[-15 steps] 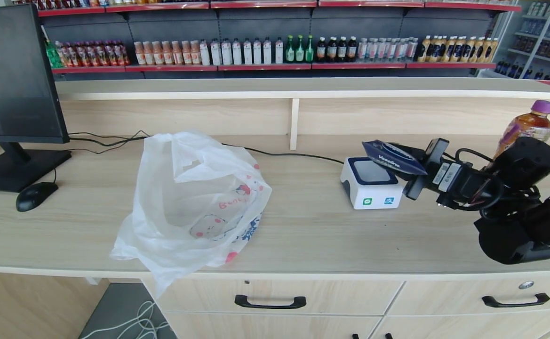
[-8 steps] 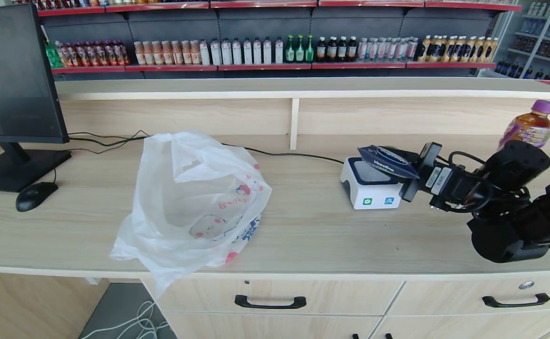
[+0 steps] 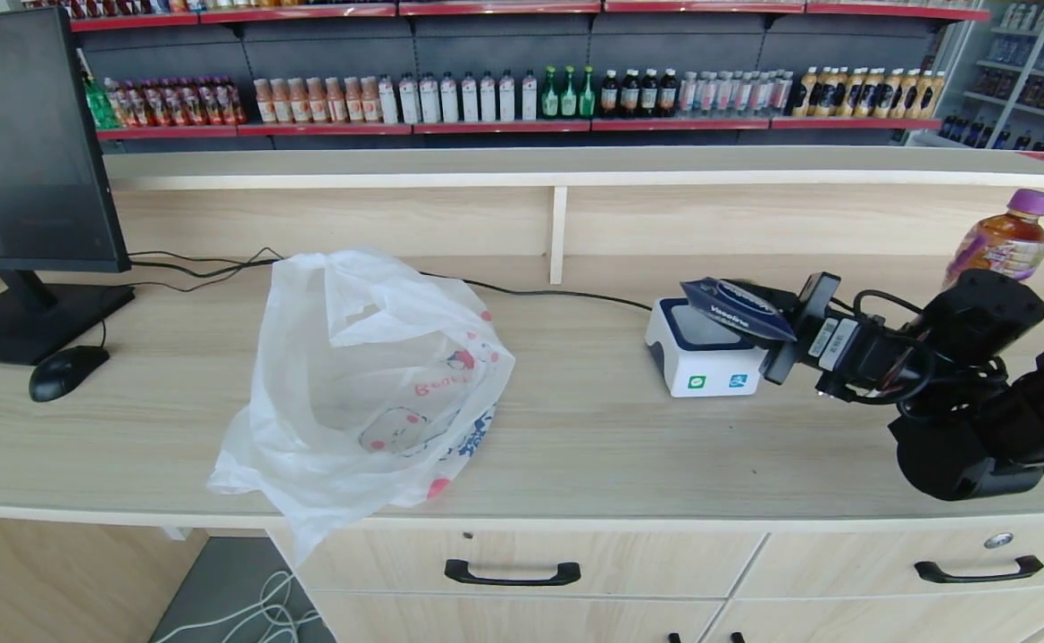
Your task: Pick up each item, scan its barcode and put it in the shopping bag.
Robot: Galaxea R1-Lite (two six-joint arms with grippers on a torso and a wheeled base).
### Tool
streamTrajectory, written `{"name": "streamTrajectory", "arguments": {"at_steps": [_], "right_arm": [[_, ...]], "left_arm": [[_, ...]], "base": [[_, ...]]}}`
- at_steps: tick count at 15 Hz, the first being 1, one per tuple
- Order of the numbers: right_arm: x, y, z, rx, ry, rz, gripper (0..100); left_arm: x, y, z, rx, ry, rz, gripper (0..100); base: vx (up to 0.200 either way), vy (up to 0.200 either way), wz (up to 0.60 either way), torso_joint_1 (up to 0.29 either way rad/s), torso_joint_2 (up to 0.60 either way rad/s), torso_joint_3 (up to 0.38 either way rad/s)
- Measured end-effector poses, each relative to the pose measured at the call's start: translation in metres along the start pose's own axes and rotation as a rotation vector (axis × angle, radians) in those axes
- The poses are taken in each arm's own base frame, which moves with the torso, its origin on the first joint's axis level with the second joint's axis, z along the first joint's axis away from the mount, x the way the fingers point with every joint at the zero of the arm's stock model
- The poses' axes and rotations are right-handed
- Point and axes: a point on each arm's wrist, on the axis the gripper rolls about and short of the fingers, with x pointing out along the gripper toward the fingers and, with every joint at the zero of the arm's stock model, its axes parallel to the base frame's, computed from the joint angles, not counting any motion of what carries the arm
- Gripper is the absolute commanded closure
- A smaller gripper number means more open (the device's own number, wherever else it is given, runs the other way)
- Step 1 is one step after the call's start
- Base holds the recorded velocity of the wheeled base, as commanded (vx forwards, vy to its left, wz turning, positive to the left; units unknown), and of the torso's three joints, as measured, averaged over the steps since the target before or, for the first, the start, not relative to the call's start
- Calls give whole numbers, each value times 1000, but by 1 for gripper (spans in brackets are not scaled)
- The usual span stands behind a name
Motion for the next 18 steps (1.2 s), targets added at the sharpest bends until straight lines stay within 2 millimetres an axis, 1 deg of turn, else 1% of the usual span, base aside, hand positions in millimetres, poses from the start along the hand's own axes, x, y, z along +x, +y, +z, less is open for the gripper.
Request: {"name": "streamTrajectory", "arguments": {"at_steps": [4, 7, 14, 16, 18], "right_arm": [[-1, 1, 4, 11, 7, -1, 100], [-8, 4, 13, 46, 16, 11, 100], [-24, -6, 51, 128, 67, -40, 100], [-30, -13, 66, 198, 133, -129, 100], [-32, -23, 78, 258, 148, -201, 100]], "left_arm": [[0, 0, 0, 0, 0, 0, 0], [0, 0, 0, -1, 0, 0, 0], [0, 0, 0, -1, 0, 0, 0], [0, 0, 0, -1, 0, 0, 0], [0, 0, 0, -2, 0, 0, 0]], "base": [[0, 0, 0, 0, 0, 0], [0, 0, 0, 0, 0, 0], [0, 0, 0, 0, 0, 0], [0, 0, 0, 0, 0, 0], [0, 0, 0, 0, 0, 0]]}}
